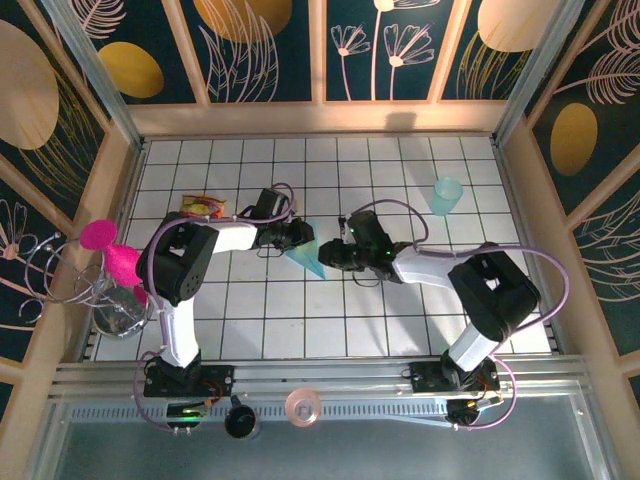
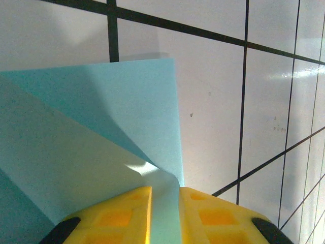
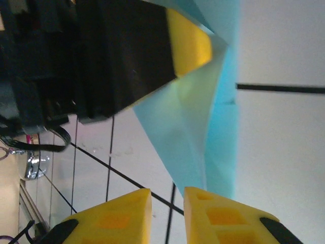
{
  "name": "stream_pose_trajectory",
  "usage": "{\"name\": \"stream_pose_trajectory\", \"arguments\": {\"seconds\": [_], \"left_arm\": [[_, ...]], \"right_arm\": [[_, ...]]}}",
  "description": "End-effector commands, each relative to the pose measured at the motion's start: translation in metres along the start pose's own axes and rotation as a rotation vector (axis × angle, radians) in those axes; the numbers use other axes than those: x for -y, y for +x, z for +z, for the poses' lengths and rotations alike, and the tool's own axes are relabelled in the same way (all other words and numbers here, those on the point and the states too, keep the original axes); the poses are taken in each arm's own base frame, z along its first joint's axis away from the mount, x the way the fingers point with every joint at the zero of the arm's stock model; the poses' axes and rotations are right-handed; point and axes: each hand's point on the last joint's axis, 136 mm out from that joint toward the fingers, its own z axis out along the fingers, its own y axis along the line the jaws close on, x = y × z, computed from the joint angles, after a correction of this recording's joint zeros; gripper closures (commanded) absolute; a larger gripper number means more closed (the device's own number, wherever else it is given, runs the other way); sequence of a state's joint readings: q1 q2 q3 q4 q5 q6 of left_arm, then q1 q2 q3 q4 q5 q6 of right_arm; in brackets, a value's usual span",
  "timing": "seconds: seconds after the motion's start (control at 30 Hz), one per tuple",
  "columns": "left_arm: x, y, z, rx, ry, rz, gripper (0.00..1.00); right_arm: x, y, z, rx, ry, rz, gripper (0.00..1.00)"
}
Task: Fold a paper plane with a square sheet of paper (pick it up from the middle)
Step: Fourth fold the wing at the center of the table.
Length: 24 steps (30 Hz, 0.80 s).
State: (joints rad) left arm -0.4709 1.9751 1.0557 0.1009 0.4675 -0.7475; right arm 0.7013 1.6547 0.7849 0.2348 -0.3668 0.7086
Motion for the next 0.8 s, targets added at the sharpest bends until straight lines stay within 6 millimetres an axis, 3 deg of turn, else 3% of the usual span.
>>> {"name": "stream_pose_trajectory", "arguments": {"seconds": [0.0,0.3,0.77], "left_arm": [[-0.024,0.008,0.005,-0.028,-0.077,-0.014,0.79],[-0.025,0.009,0.006,-0.032,-0.084,-0.021,0.79],[-0.030,0.010,0.007,-0.037,-0.105,-0.034,0.79]], "right_arm": [[-0.007,-0.001,0.014,-0.050,-0.021,-0.029,0.80],[0.009,0.008,0.034,-0.107,0.024,-0.012,0.85],[0.030,0.024,0.039,-0.140,0.074,0.024,0.85]]}}
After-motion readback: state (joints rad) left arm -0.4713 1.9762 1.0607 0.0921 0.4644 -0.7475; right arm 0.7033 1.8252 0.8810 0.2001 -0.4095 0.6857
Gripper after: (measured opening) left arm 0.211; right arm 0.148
